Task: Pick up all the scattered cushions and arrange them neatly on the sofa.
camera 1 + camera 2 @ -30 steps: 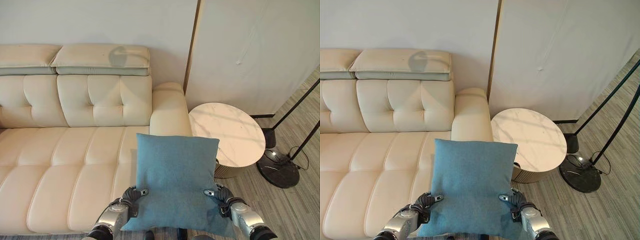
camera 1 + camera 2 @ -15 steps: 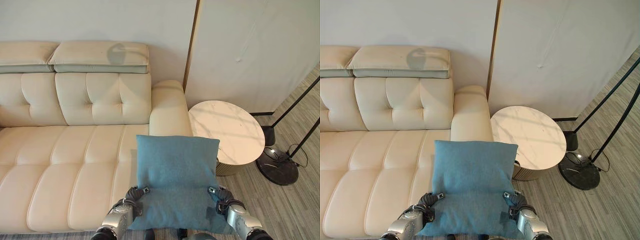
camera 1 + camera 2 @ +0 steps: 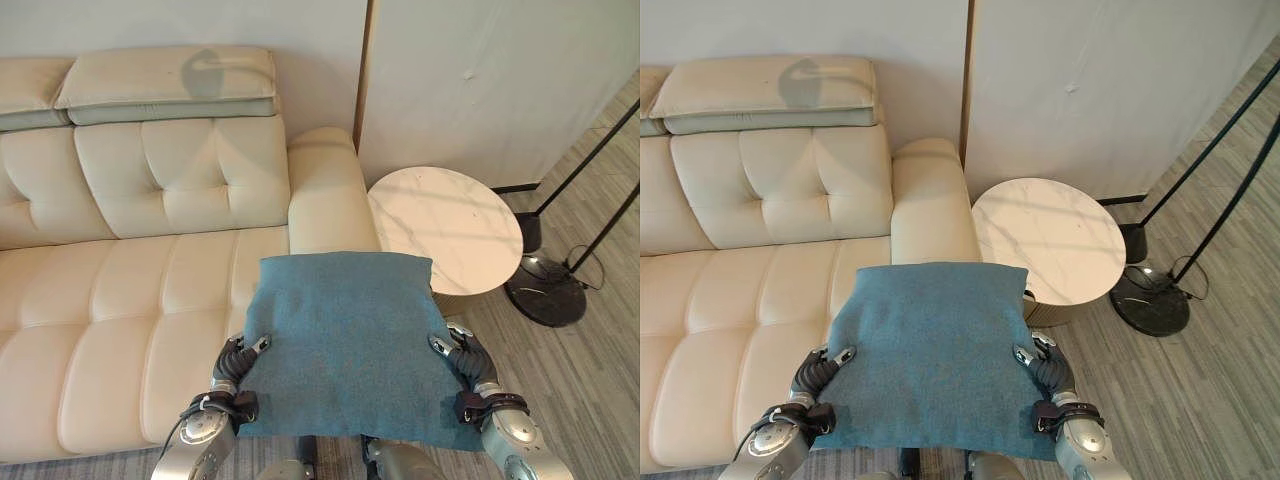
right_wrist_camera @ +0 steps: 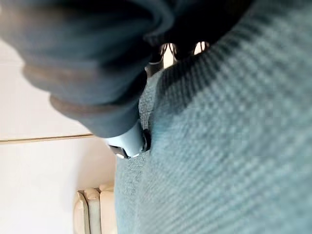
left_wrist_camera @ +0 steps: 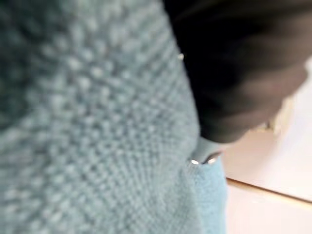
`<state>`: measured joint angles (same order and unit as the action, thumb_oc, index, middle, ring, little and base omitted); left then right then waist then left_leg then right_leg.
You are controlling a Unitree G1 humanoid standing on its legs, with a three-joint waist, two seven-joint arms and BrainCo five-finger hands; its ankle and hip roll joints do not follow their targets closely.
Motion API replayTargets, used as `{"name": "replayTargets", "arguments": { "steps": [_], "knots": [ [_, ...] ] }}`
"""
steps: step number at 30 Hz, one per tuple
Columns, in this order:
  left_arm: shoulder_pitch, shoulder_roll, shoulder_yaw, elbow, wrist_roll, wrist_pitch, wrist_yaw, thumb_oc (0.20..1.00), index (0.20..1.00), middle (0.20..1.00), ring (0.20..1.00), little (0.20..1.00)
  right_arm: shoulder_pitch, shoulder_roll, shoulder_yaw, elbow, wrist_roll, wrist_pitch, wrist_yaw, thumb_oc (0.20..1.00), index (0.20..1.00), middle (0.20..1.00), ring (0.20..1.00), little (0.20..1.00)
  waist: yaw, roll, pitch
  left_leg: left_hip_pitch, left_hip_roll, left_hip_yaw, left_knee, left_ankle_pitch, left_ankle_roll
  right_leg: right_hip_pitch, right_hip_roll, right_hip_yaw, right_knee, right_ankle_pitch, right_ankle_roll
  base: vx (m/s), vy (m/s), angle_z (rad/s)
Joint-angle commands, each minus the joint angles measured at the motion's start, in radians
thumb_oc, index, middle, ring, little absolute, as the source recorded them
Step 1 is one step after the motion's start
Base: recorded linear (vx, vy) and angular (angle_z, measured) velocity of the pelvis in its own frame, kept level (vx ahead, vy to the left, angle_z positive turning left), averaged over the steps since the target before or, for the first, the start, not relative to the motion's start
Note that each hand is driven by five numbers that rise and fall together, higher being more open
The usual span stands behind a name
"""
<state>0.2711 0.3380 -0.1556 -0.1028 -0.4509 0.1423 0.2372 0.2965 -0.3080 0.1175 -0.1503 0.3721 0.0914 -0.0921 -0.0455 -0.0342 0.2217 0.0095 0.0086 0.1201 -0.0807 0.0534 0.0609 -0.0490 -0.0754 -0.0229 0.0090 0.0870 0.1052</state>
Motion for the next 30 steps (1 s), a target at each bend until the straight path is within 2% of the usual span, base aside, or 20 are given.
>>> {"name": "replayTargets", "arguments": {
  "steps": [1,2,4,7,8,9,10,11,14,15,16,18,20,21,23,25,26,27,28,30],
  "knots": [
    [-0.032,0.023,0.028,-0.15,0.029,-0.13,-0.026,0.2,0.2,0.2,0.2,0.2,-0.021,0.017,-0.024,-0.169,-0.001,-0.113,0.053,0.2,0.2,0.2,0.2,0.2,-0.007,-0.007,-0.051,-0.031,0.001,0.024,-0.007,-0.072,-0.035,0.059,-0.01,0.03,0.061,-0.113,0.028,-0.02,-0.028,0.16],
    [-0.032,0.023,0.028,-0.15,0.029,-0.13,-0.026,0.2,0.2,0.2,0.2,0.2,-0.021,0.017,-0.024,-0.169,-0.001,-0.113,0.053,0.2,0.2,0.2,0.2,0.2,-0.007,-0.007,-0.051,-0.031,0.001,0.024,-0.007,-0.072,-0.035,0.059,-0.01,0.03,0.061,-0.113,0.028,-0.05,-0.09,0.23],
    [-0.012,0.032,0.056,-0.216,0.033,-0.146,-0.017,0.2,0.2,0.2,0.2,0.2,0.005,0.013,-0.04,-0.245,-0.006,-0.137,0.068,0.2,0.2,0.2,0.2,0.2,-0.007,-0.015,-0.078,-0.053,-0.006,-0.018,-0.007,-0.047,-0.042,0.121,0.007,0.096,0.13,-0.131,0.032,-0.14,-0.246,0.25],
    [-0.003,0.034,0.069,-0.229,0.053,-0.154,-0.004,0.2,0.2,0.2,0.2,0.2,-0.004,0.004,-0.031,-0.258,-0.004,-0.15,0.062,0.2,0.2,0.2,0.2,0.2,0.001,-0.022,-0.087,-0.075,-0.005,-0.033,-0.007,-0.024,-0.053,0.158,0.013,0.104,0.081,-0.16,0.022,-0.19,-0.269,0.35],
    [0.006,0.028,0.069,-0.247,0.054,-0.163,0.004,0.2,0.2,0.2,0.2,0.2,-0.011,-0.005,-0.016,-0.278,0.011,-0.165,0.063,0.2,0.2,0.2,0.2,0.2,0.01,-0.027,-0.093,-0.098,0.004,-0.046,-0.007,0.012,-0.075,0.194,0.034,0.099,0.018,-0.222,-0.011,-0.26,-0.324,0.15],
    [0.009,0.024,0.079,-0.262,0.064,-0.17,0.018,0.2,0.2,0.2,0.2,0.2,-0.016,-0.016,-0.016,-0.293,0.008,-0.176,0.057,0.2,0.2,0.2,0.2,0.2,0.016,-0.028,-0.084,-0.118,0.015,-0.064,-0.007,0.043,-0.092,0.193,0.053,0.094,0.003,-0.24,-0.035,-0.27,-0.328,0.22],
    [0.009,0.023,0.08,-0.264,0.064,-0.169,0.018,0.2,0.2,0.2,0.2,0.2,-0.016,-0.016,-0.016,-0.292,0.008,-0.176,0.057,0.2,0.2,0.2,0.2,0.2,0.012,-0.027,-0.085,-0.121,0.017,-0.068,-0.007,0.045,-0.094,0.191,0.056,0.09,0.004,-0.239,-0.037,-0.44,-0.425,0.3],
    [0.01,0.023,0.091,-0.287,0.076,-0.18,0.029,0.2,0.2,0.2,0.2,0.2,-0.025,-0.036,-0.015,-0.324,0.032,-0.202,0.053,0.2,0.2,0.2,0.2,0.2,0.025,-0.024,-0.052,-0.161,0.037,-0.108,-0.007,0.1,-0.127,0.173,0.098,0.084,-0.013,-0.25,-0.069,-0.31,-0.287,0.35],
    [0.022,0.011,0.087,-0.298,0.09,-0.191,0.036,0.2,0.2,0.2,0.2,0.2,-0.01,-0.073,-0.029,-0.339,0.03,-0.218,0.055,0.2,0.2,0.2,0.2,0.2,0.013,-0.017,-0.001,-0.185,0.04,-0.119,-0.007,0.072,-0.126,0.139,0.12,0.0,0.018,-0.257,-0.079,-0.43,-0.345,1.04],
    [0.021,0.011,0.087,-0.298,0.09,-0.19,0.036,0.2,0.2,0.2,0.2,0.2,-0.011,-0.073,-0.029,-0.339,0.03,-0.219,0.055,0.2,0.2,0.2,0.2,0.2,0.009,-0.015,-0.002,-0.188,0.041,-0.122,-0.007,0.075,-0.126,0.137,0.122,-0.003,0.019,-0.256,-0.08,-0.33,-0.194,1.13],
    [0.021,0.014,0.084,-0.3,0.107,-0.193,0.033,0.2,0.2,0.2,0.2,0.2,-0.012,-0.092,-0.043,-0.336,0.013,-0.222,0.042,0.2,0.2,0.2,0.2,0.2,0.006,-0.017,0.019,-0.179,0.047,-0.047,-0.007,0.059,-0.112,0.132,0.108,-0.068,0.015,-0.245,-0.08,-0.29,-0.149,0.97],
    [0.034,0.006,0.087,-0.306,0.108,-0.202,0.028,0.2,0.2,0.2,0.2,0.2,-0.006,-0.101,-0.042,-0.335,0.004,-0.222,0.045,0.2,0.2,0.2,0.2,0.2,0.005,-0.025,0.016,-0.147,0.054,0.027,0.043,0.055,-0.102,0.135,0.091,-0.128,-0.015,-0.225,-0.08,-0.26,-0.135,1.15],
    [0.039,0.009,0.089,-0.31,0.11,-0.204,0.02,0.2,0.2,0.2,0.2,0.2,-0.003,-0.106,-0.042,-0.336,-0.002,-0.217,0.045,0.2,0.2,0.2,0.2,0.2,0.004,-0.029,0.011,-0.153,0.054,0.037,0.103,0.035,-0.102,0.138,0.084,-0.156,-0.037,-0.216,-0.081,-0.16,-0.048,1.04],
    [0.046,0.008,0.097,-0.325,0.099,-0.217,0.012,0.2,0.2,0.2,0.2,0.2,-0.006,-0.116,-0.039,-0.344,-0.002,-0.218,0.054,0.2,0.2,0.2,0.2,0.2,0.007,-0.039,0.006,-0.16,0.052,0.067,0.201,-0.019,-0.102,0.144,0.067,-0.204,-0.077,-0.205,-0.081,-0.17,-0.028,0.76],
    [0.048,0.011,0.099,-0.329,0.097,-0.217,0.007,0.2,0.2,0.2,0.2,0.2,-0.005,-0.117,-0.04,-0.344,-0.002,-0.217,0.052,0.2,0.2,0.2,0.2,0.2,0.007,-0.036,-0.001,-0.153,0.053,0.066,0.205,-0.042,-0.11,0.15,0.067,-0.215,-0.09,-0.209,-0.078,-0.05,0.03,0.83],
    [0.052,0.01,0.093,-0.333,0.086,-0.215,0.011,0.2,0.2,0.2,0.2,0.2,-0.001,-0.11,-0.045,-0.351,0.012,-0.224,0.043,0.2,0.2,0.2,0.2,0.2,0.002,-0.027,-0.011,-0.123,0.066,0.1,0.135,-0.024,-0.116,0.146,0.064,-0.262,-0.096,-0.213,-0.069,-0.02,0.096,0.86],
    [0.046,0.013,0.091,-0.332,0.082,-0.213,0.016,0.2,0.2,0.2,0.2,0.2,-0.003,-0.106,-0.059,-0.355,0.005,-0.23,0.023,0.2,0.2,0.2,0.2,0.2,-0.006,-0.018,-0.014,-0.112,0.098,0.181,0.052,0.032,-0.134,0.139,0.064,-0.322,-0.096,-0.216,-0.071,-0.05,0.108,0.73],
    [0.038,0.016,0.087,-0.333,0.082,-0.213,0.018,0.2,0.2,0.2,0.2,0.2,-0.008,-0.111,-0.061,-0.357,-0.004,-0.234,0.013,0.2,0.2,0.2,0.2,0.2,-0.009,-0.018,-0.008,-0.119,0.111,0.209,0.031,0.065,-0.144,0.135,0.061,-0.349,-0.096,-0.218,-0.073,-0.04,0.076,0.92],
    [0.037,0.016,0.087,-0.333,0.082,-0.213,0.019,0.2,0.2,0.2,0.2,0.2,-0.01,-0.111,-0.061,-0.356,-0.004,-0.235,0.012,0.2,0.2,0.2,0.2,0.2,-0.012,-0.018,-0.009,-0.121,0.11,0.206,0.027,0.069,-0.145,0.133,0.061,-0.351,-0.096,-0.218,-0.074,0.0,0.116,1.21],
    [0.04,0.014,0.09,-0.335,0.081,-0.213,0.026,0.2,0.2,0.2,0.2,0.2,-0.015,-0.116,-0.071,-0.358,-0.027,-0.232,-0.007,0.2,0.2,0.2,0.2,0.2,-0.014,-0.014,-0.005,-0.115,0.143,0.276,-0.007,0.09,-0.158,0.142,0.047,-0.426,-0.096,-0.214,-0.069,0.05,0.164,1.08]
  ]
}}
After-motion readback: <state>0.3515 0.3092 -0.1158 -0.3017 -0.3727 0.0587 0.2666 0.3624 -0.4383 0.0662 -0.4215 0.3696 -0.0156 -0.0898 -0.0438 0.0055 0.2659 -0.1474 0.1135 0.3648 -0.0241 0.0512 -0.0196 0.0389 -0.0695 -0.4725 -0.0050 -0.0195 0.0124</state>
